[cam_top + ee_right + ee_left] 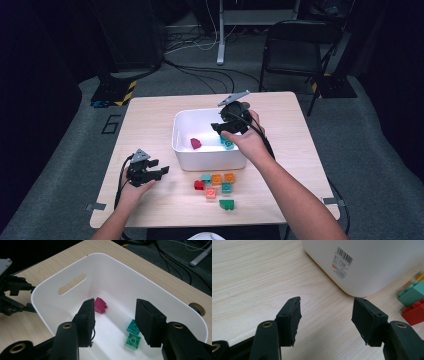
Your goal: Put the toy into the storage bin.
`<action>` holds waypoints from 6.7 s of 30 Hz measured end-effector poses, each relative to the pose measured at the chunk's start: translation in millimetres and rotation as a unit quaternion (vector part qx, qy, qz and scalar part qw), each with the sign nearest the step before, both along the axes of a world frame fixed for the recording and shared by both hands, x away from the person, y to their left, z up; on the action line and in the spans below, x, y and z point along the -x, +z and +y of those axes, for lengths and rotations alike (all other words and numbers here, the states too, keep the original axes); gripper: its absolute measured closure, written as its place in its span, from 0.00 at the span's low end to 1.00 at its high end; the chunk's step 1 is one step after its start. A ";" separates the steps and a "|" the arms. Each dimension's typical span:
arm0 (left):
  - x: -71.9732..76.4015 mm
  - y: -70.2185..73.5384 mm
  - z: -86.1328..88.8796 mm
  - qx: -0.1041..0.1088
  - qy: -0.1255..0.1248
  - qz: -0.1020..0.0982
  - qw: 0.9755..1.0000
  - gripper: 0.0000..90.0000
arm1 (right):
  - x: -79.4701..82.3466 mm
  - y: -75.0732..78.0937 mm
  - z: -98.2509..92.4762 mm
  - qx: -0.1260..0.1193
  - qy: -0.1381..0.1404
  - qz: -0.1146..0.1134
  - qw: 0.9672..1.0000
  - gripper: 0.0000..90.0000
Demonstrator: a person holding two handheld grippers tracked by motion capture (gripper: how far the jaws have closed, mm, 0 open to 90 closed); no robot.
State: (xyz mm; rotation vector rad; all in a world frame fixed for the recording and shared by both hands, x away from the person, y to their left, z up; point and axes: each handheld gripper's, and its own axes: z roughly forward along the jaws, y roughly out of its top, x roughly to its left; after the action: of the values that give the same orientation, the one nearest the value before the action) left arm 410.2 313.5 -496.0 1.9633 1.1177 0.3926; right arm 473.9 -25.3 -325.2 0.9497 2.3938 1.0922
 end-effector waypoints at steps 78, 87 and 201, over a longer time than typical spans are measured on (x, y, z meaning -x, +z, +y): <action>0.7 -0.5 0.2 0.004 0.008 0.001 1.000 0.45 | 138.0 -149.0 -32.7 0.010 0.103 0.013 0.995 0.56; -1.0 0.2 -0.7 0.003 0.003 0.003 1.000 0.45 | 140.8 -157.3 -35.7 -0.002 0.119 0.028 0.992 0.56; 0.3 -0.8 1.9 0.004 0.006 0.003 1.000 0.45 | 77.1 12.9 -41.0 -0.039 0.071 0.005 0.997 0.74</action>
State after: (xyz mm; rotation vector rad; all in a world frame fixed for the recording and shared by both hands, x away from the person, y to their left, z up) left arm 409.9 315.4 -496.8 1.9521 1.1337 0.3887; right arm 396.8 -66.2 -312.3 0.8226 2.4747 1.2415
